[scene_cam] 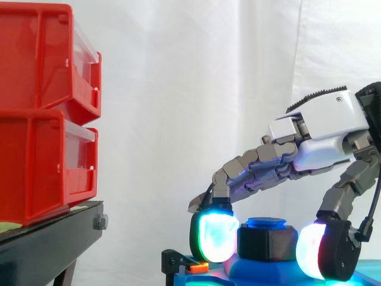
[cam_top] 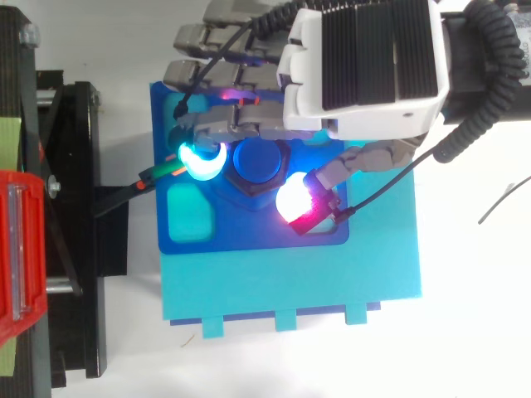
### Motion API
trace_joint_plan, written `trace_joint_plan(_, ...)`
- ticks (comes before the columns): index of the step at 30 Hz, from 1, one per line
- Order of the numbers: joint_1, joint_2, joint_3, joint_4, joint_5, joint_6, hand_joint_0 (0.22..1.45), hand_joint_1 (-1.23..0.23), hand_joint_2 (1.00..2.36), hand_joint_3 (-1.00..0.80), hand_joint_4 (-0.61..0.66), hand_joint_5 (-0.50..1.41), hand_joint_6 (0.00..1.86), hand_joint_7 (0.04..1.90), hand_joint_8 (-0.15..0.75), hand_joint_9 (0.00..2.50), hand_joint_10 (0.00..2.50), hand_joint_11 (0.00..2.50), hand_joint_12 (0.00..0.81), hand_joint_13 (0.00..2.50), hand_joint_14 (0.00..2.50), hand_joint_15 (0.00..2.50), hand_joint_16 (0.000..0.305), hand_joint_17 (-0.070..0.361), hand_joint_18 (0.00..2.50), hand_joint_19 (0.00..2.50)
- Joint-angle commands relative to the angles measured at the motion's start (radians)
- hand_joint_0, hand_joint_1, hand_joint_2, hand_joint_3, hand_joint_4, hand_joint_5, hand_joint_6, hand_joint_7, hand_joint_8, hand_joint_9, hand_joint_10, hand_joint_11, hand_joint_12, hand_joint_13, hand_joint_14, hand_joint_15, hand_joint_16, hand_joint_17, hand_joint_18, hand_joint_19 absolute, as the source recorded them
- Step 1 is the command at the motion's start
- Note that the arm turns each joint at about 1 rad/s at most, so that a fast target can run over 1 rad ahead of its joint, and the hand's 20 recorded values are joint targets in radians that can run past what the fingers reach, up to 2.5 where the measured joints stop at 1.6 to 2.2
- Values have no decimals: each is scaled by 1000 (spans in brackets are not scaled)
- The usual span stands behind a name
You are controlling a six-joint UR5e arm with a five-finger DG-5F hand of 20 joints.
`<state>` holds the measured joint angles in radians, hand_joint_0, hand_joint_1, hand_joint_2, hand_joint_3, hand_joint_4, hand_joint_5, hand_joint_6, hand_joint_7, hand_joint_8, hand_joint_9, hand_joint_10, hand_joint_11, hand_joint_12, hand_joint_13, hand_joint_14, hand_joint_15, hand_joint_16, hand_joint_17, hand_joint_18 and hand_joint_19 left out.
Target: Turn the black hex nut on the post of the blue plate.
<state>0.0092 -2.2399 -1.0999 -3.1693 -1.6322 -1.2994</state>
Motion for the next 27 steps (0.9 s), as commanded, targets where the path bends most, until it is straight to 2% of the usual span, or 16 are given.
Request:
trace_joint_plan(1, 0, -1, 0, 0, 0, -1, 573, -835, 1007, -419, 201, -198, 500, 1164, 232, 198, 0, 0, 355, 141, 0, 0, 52, 117, 103, 70)
trace_joint_plan(18, 0, 0, -2, 6, 0, -1, 562, -831, 1006, -440, 204, -198, 500, 1160, 234, 199, 0, 0, 357, 141, 0, 0, 52, 117, 106, 77)
trace_joint_plan(22, 0, 0, -2, 6, 0, -1, 465, -783, 1000, -500, 240, -208, 501, 1092, 262, 204, 0, 0, 387, 141, 0, 0, 58, 132, 110, 84)
trace_joint_plan(27, 0, 0, -2, 17, 0, 2, 410, -718, 1000, -500, 240, -229, 502, 1003, 280, 185, 2, 0, 415, 128, 0, 0, 65, 145, 94, 85)
